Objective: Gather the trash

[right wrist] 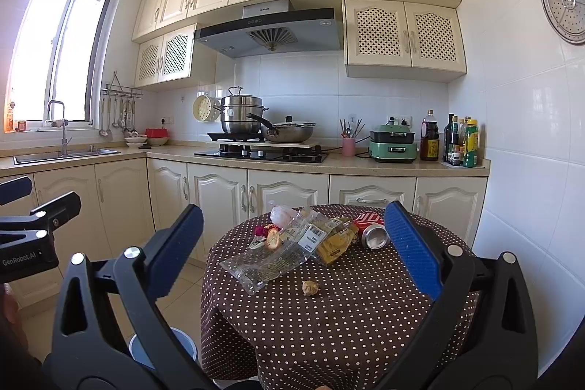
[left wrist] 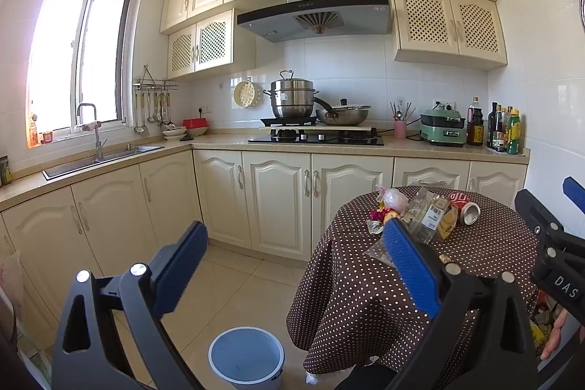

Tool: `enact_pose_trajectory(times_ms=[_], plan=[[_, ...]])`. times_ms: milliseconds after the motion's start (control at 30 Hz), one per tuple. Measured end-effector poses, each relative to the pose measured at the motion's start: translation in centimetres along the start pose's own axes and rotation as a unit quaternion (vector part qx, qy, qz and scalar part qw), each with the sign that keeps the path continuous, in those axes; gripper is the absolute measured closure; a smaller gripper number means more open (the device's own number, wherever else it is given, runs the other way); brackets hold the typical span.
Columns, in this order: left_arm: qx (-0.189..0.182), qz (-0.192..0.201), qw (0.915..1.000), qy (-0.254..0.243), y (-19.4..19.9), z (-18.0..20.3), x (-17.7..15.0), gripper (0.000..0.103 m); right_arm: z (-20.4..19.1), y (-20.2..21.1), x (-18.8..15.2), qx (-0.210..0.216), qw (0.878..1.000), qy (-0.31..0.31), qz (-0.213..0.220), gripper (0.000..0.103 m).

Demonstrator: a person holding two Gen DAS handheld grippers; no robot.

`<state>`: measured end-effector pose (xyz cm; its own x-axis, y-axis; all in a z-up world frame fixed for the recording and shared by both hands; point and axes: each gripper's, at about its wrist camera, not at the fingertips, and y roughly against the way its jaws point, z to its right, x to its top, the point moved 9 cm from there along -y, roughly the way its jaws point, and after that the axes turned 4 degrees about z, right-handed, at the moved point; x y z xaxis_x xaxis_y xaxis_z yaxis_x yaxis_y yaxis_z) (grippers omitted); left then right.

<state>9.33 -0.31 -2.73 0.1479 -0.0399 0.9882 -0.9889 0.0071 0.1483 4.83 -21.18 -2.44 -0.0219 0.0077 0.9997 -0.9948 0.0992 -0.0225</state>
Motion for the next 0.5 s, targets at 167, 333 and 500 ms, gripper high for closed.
enact_pose_trajectory(times_ms=[167,333,500], plan=[[0.000,0.000,1.0000,0.000,0.00,0.01,0.11,0.008,-0.10,-0.10,-0.11,0.002,1.000,0.001,-0.001,0.006],[0.000,-0.001,1.0000,0.001,0.01,-0.02,0.13,0.008,-0.17,-0.21,-0.17,0.002,1.000,0.001,-0.002,0.006],[-0.001,-0.001,1.0000,0.002,0.02,-0.03,0.14,0.008,-0.53,-0.44,-0.45,0.004,1.000,0.002,-0.004,0.006]])
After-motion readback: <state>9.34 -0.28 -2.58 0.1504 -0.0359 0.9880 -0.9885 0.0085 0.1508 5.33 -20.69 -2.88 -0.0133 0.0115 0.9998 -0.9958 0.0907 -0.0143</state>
